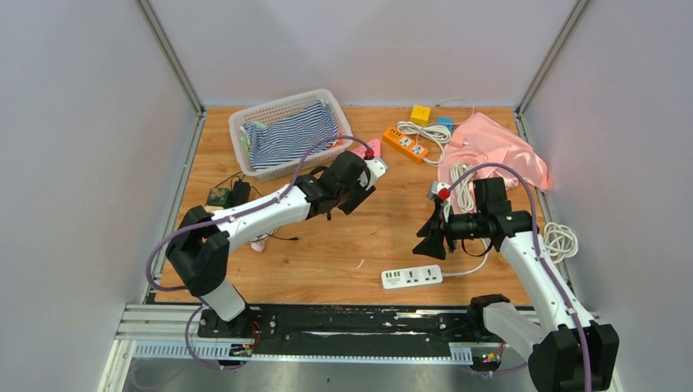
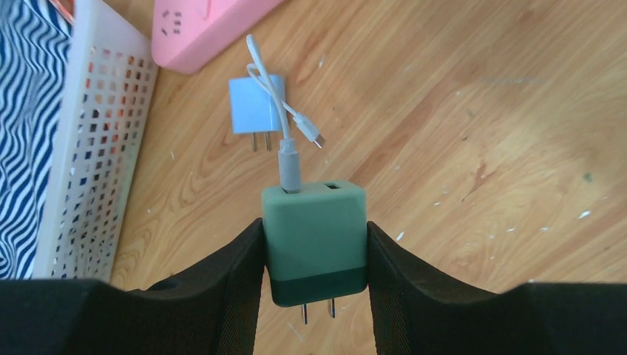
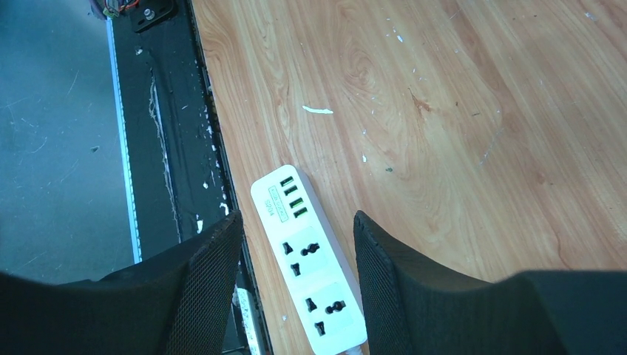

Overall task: Pull the plug off the socket
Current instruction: Place the plug at the center of the board.

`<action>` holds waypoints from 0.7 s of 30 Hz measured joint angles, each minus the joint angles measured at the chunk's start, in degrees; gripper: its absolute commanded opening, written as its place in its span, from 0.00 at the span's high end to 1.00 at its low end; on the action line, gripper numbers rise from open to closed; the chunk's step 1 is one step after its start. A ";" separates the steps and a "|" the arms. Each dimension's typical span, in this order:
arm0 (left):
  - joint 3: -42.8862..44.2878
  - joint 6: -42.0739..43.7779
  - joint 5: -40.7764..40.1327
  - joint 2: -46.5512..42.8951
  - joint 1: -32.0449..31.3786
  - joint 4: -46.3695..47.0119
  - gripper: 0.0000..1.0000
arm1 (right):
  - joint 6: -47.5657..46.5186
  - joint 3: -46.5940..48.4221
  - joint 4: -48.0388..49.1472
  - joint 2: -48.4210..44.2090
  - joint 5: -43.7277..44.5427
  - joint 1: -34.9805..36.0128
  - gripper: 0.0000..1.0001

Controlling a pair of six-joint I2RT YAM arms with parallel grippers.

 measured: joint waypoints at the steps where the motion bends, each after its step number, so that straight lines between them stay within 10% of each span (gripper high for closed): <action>1: 0.15 0.52 0.04 0.94 0.44 -0.59 1.00 | 0.00 0.00 0.00 0.00 0.09 0.00 0.41; 21: 11.43 4.79 2.14 16.61 7.17 -7.98 0.99 | -0.46 -0.26 -0.02 0.22 0.33 0.00 0.41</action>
